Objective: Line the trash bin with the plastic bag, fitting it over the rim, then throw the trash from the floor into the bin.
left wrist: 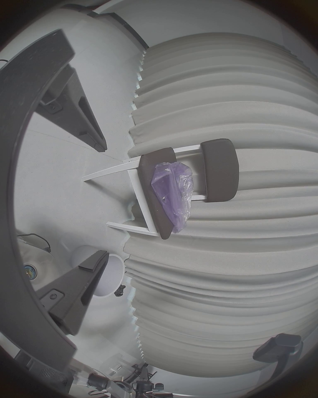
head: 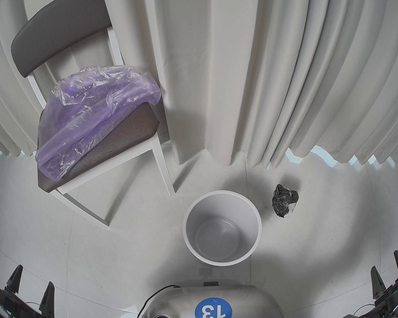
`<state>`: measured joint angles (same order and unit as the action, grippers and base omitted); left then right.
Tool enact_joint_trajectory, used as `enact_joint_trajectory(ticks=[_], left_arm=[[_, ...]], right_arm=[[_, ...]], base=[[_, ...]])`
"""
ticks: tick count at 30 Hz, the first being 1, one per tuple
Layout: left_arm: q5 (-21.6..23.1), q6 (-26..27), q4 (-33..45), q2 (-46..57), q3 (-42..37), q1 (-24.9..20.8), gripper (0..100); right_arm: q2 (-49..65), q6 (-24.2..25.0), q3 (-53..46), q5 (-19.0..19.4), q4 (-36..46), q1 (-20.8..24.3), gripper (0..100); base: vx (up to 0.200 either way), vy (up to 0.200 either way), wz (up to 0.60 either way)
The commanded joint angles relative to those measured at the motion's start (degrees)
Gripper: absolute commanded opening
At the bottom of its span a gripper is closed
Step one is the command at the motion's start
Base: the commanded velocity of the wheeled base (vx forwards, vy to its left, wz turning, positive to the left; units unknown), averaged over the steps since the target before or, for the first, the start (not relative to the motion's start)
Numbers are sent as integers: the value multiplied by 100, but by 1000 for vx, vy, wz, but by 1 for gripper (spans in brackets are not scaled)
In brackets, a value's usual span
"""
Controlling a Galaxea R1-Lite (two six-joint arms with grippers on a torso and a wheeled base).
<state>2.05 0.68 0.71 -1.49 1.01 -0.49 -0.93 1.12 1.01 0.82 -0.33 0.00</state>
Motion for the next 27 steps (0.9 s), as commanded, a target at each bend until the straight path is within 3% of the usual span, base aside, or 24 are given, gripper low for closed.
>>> enact_joint_trajectory(ticks=[1,27], left_arm=[[-11,-24,-53,149,-101,22,100],[41,20,-53,149,-101,22,100]], right_arm=[[84,-24,-101,6,-2,0,100],[84,-200,-101,77,7,0,100]], base=[[0,0,0],[0,0,0]])
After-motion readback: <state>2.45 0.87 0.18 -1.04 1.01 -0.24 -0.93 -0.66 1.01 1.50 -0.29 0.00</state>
